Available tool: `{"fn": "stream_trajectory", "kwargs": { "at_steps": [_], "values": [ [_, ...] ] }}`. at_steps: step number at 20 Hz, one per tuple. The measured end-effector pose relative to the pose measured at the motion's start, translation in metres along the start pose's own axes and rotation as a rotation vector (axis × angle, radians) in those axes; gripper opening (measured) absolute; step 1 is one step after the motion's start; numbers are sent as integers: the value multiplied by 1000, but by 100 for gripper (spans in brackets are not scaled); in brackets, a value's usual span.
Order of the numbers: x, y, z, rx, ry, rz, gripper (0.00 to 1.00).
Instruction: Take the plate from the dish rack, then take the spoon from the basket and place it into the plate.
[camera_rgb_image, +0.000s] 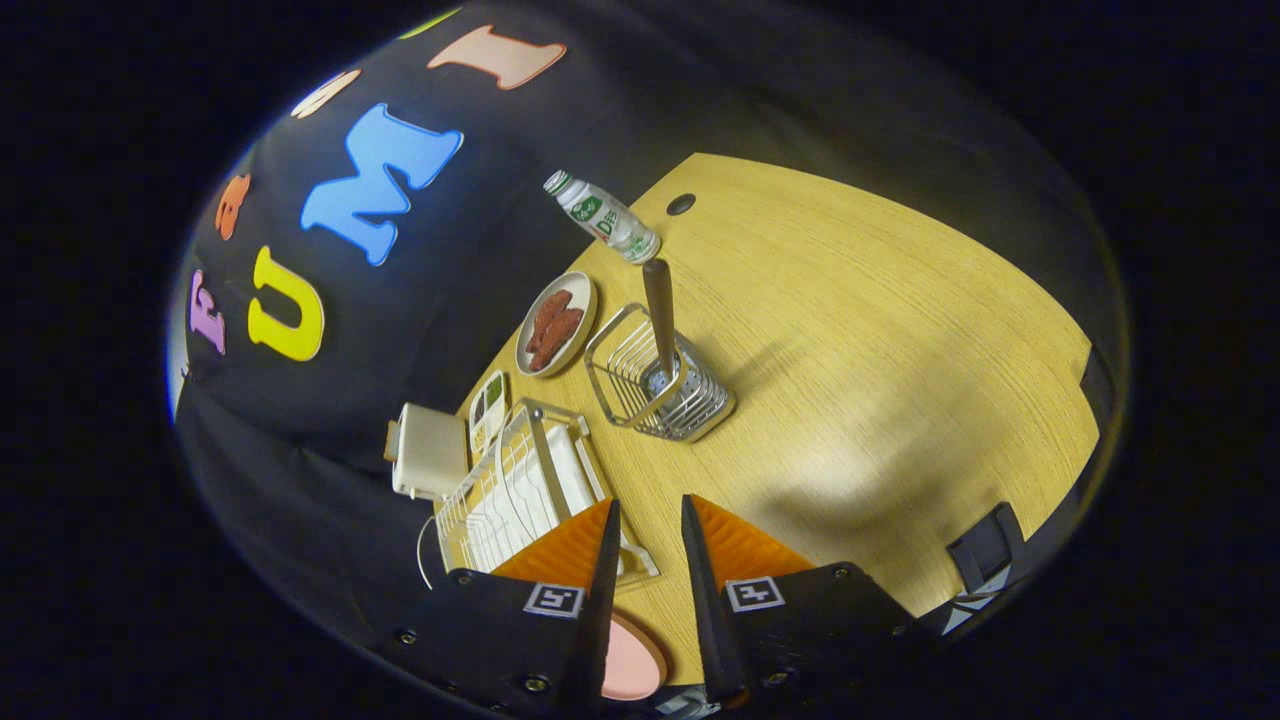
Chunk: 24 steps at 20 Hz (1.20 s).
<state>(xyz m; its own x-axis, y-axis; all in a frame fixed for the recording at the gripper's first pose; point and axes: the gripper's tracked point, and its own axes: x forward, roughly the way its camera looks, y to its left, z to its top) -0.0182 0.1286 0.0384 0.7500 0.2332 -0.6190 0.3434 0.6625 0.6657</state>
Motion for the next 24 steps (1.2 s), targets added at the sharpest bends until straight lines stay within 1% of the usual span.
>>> {"fn": "stream_trajectory", "kwargs": {
  "at_steps": [2, 3, 4, 6, 7, 11, 17, 18, 19, 20, 21, 23, 24],
  "values": [
    [5, 0, 19, 37, -44, -5, 37],
    [6, -2, 27, 49, -59, -13, 47],
    [8, -4, 33, 60, -70, -21, 54],
    [12, -6, 48, 63, -105, -34, 54],
    [14, -7, 56, 44, -133, -46, 54],
    [24, -8, 81, -79, -257, -95, 54],
    [47, -7, 96, -126, -333, -105, 54],
    [51, -6, 96, -131, -338, -107, 53],
    [56, -9, 97, -132, -339, -114, 42],
    [58, -9, 98, -129, -342, -117, 36],
    [60, -7, 98, -125, -338, -107, 20],
    [57, -9, 100, -119, -343, -125, 19],
    [62, -8, 100, -123, -346, -114, 14]
  ]
}}
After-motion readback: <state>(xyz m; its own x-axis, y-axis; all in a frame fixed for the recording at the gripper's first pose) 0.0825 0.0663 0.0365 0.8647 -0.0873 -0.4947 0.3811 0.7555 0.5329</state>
